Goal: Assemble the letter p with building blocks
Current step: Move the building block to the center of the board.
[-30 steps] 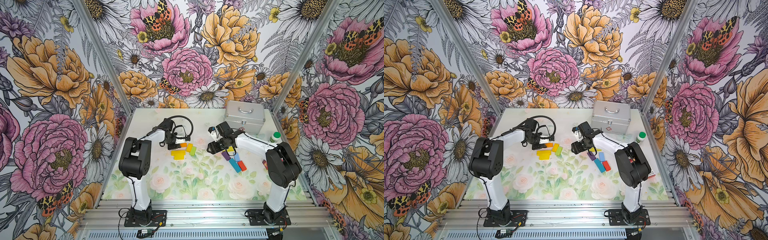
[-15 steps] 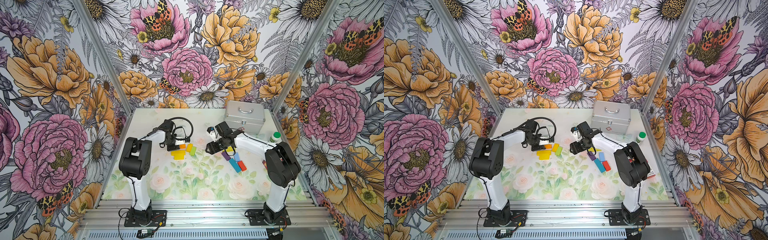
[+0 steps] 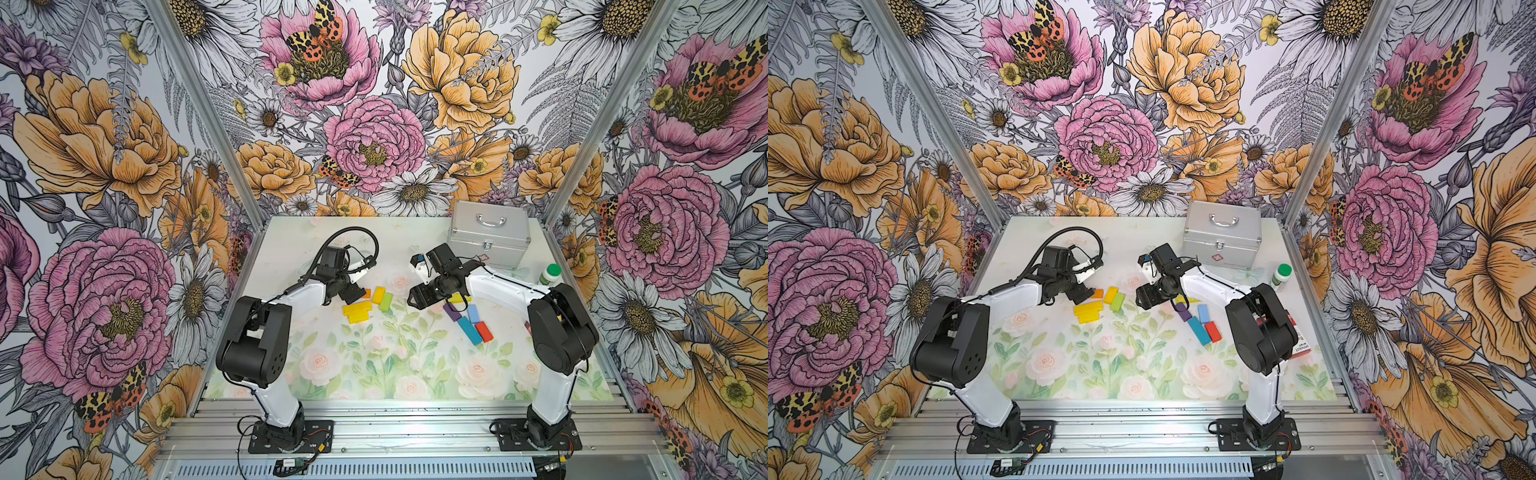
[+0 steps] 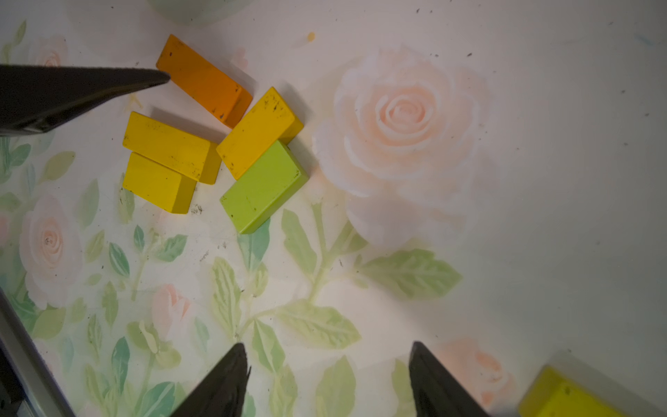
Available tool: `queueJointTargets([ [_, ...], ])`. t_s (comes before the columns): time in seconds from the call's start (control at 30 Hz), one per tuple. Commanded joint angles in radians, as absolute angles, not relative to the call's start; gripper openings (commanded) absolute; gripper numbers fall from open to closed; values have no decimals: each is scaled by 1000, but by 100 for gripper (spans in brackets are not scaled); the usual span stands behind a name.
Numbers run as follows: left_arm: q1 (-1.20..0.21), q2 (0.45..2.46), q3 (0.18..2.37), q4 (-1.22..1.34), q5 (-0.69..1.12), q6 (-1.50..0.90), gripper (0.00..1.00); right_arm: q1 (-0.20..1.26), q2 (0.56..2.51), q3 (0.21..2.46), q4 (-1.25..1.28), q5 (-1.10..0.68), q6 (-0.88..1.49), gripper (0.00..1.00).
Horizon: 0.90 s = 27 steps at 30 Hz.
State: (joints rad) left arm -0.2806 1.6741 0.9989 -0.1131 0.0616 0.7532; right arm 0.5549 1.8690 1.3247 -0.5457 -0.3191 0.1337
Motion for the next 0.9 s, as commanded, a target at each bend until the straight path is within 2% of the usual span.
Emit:
queueJointTargets([
  [0.0, -303, 1598, 974, -12, -34, 461, 98, 571, 1875, 1355, -534, -319, 138, 72],
  [0.13, -275, 1559, 998, -109, -77, 91, 97, 589, 1856, 1360, -529, -317, 141, 70],
  [0.23, -255, 1574, 1046, -263, 28, -87, 97, 603, 1848, 1377, -525, -320, 165, 65],
  [0.33, -249, 1577, 1002, -281, 133, -238, 96, 627, 1862, 1404, -509, -350, 191, 58],
  [0.43, -241, 1577, 937, -274, 184, -373, 86, 652, 1900, 1446, -509, -378, 231, 47],
  [0.53, -242, 1536, 823, -179, 227, -481, 70, 681, 1951, 1493, -498, -403, 268, 35],
  [0.7, -248, 1436, 662, -56, 184, -605, 39, 716, 2063, 1594, -495, -463, 321, 4],
  [0.73, -250, 1420, 646, -45, 175, -610, 34, 719, 2079, 1604, -495, -465, 329, 0],
  [0.8, -255, 1378, 616, -26, 147, -625, 20, 722, 2111, 1628, -493, -478, 343, 0],
  [0.87, -261, 1332, 585, -7, 113, -630, 2, 723, 2130, 1638, -484, -482, 355, 0],
])
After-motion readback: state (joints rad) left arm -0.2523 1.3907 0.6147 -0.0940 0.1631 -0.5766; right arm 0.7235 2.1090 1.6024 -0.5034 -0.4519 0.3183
